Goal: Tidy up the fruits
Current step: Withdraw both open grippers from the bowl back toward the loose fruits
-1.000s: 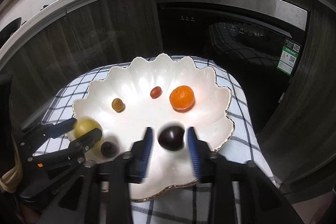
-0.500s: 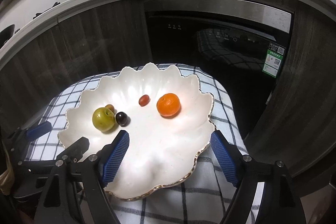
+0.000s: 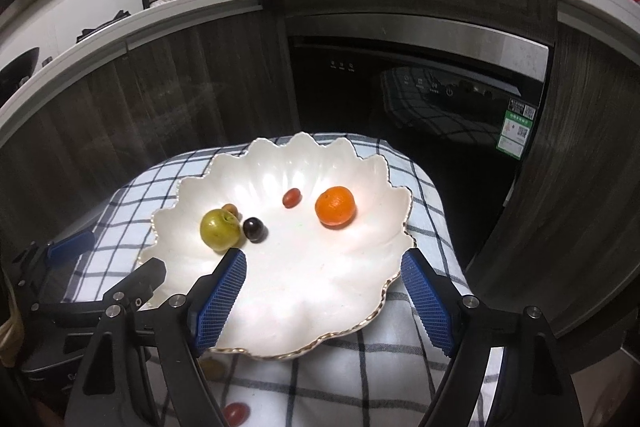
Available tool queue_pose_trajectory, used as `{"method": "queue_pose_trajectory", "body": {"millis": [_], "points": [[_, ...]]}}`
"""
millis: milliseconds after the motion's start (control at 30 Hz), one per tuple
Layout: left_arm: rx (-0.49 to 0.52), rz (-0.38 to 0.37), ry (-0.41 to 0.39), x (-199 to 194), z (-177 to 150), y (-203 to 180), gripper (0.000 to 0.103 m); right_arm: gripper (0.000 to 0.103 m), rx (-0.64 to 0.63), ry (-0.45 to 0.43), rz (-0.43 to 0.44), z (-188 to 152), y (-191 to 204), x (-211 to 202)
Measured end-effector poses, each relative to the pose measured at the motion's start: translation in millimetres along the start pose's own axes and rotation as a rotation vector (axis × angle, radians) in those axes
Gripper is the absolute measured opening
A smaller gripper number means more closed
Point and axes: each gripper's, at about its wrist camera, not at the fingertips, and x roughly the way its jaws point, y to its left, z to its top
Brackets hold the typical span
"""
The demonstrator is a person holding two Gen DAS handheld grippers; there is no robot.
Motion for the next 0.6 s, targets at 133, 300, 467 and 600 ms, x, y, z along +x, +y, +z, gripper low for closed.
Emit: {"method": "queue_pose_trajectory", "body": {"millis": [133,300,467,600], "points": [[-0.004,0.005,-0.007,-10,-3,4,0.097,0.081,-0.004,-0.010,0.002,-1,5,-11],[-0.017,0.008,-0.024,-24,-6,10,0.097,0.081,-0.016,-0.019,0.011,-3,11,-22],[-0.019,0.010,-0.030,-35,-13,13,0.097,0.081,-0.027,-0.030,0.010,-6,16,-34],[-0.022,0.013,-0.040,-45,-17,16,0.097,0.081,-0.034,-0.038,0.010,-9,18,-42]]}}
